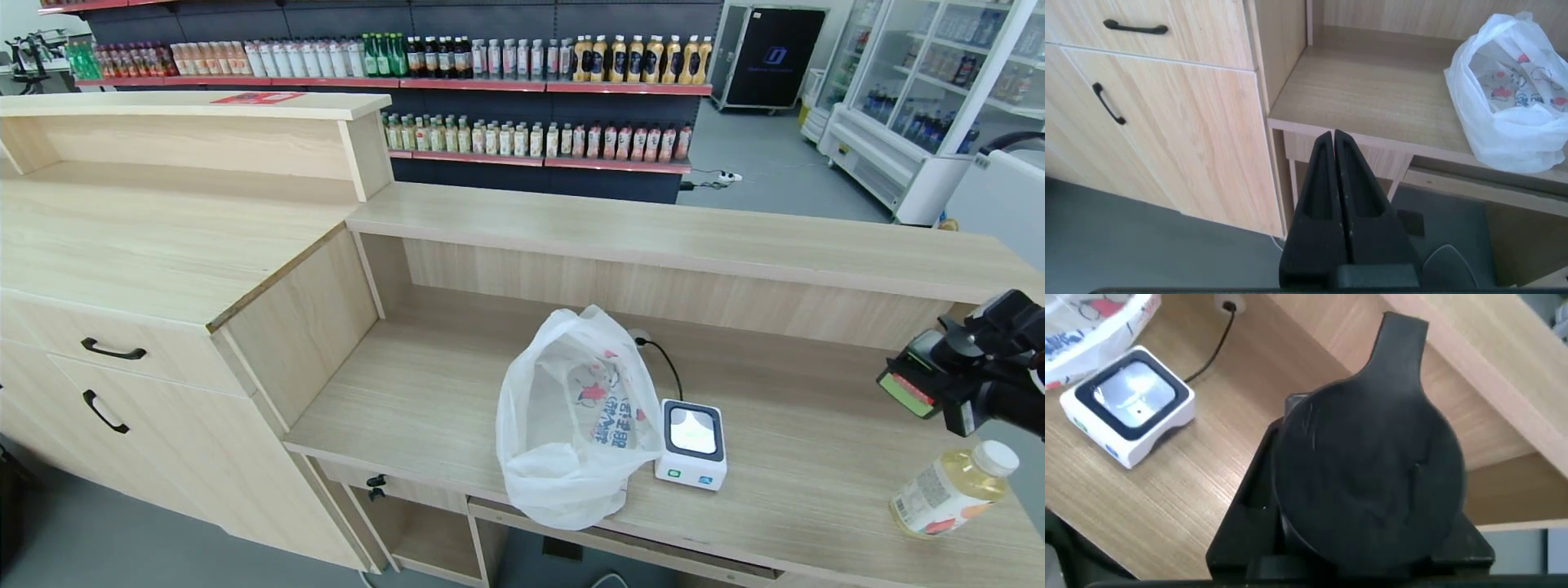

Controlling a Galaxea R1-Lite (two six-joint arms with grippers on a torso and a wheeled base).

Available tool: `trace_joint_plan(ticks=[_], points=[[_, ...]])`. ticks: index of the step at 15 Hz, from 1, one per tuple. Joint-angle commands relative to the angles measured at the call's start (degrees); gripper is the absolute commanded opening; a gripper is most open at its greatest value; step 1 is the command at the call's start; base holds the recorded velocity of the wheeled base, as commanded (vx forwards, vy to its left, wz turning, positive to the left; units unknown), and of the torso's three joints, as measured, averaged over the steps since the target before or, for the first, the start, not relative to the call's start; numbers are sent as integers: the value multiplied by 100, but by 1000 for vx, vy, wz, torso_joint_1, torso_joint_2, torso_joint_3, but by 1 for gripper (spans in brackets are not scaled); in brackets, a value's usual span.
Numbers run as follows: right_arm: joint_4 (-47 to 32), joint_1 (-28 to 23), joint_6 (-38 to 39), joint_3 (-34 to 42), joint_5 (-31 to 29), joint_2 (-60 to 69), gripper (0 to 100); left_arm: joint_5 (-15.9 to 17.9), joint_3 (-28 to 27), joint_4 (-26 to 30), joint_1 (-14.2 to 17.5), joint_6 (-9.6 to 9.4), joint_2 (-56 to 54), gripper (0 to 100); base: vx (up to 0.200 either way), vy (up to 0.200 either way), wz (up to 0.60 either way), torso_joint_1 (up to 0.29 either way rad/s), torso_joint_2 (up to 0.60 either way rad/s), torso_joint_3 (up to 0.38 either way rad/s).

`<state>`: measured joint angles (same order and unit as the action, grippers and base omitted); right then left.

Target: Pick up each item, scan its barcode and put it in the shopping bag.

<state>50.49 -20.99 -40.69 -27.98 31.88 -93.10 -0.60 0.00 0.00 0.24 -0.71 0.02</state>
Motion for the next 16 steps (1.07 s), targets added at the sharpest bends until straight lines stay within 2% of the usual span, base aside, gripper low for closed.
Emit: trace_joint_plan(ticks=[1,3,4,5,6,10,16], points=[[207,526,193,-129,-33,29,0,-2,0,0,2,0,-2,0,0,0,600,2,2,2],[470,1124,404,-322,-613,-244,0,-2,0,0,2,0,-2,0,0,0,600,2,5,2],[593,1282,554,-366,-683,-367,0,-2,0,0,2,0,-2,0,0,0,600,2,2,2],[901,1598,1283,-437,-630,-692,0,-2,0,0,2,0,-2,0,0,0,600,2,2,7],[945,1774,1582,-551,-639,-1008,0,-2,0,0,2,0,-2,0,0,0,0,0,0,0],[839,1809,1591,-305,-639,-1879,0,-2,0,0,2,0,-2,0,0,0,0,0,0,0],[892,1756,1635,-1069,-657,-3047,0,-2,0,0,2,0,-2,0,0,0,0,0,0,0]])
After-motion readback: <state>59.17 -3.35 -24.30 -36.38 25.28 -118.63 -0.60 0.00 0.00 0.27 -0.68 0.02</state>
